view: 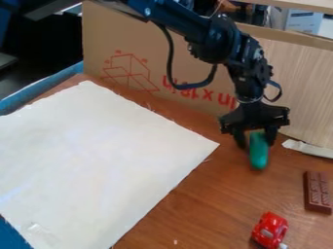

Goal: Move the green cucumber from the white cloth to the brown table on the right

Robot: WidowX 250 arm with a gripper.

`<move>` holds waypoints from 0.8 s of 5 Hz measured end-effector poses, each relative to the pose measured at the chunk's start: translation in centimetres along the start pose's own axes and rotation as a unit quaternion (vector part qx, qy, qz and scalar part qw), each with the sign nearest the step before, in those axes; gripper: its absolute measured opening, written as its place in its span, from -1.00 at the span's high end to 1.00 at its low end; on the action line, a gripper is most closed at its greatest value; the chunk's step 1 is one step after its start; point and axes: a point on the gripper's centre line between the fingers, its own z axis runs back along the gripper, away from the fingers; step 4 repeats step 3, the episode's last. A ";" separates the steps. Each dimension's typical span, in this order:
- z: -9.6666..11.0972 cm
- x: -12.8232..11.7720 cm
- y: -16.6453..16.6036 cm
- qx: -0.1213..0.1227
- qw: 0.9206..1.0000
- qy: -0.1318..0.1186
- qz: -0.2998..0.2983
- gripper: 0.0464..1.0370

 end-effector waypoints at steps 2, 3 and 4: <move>5.9 2.1 2.6 -0.041 0.999 0.000 -0.014 -0.93; 9.6 2.6 5.9 0.050 0.994 0.002 -0.101 -0.92; 9.6 2.6 5.9 0.050 0.994 0.002 -0.101 -0.92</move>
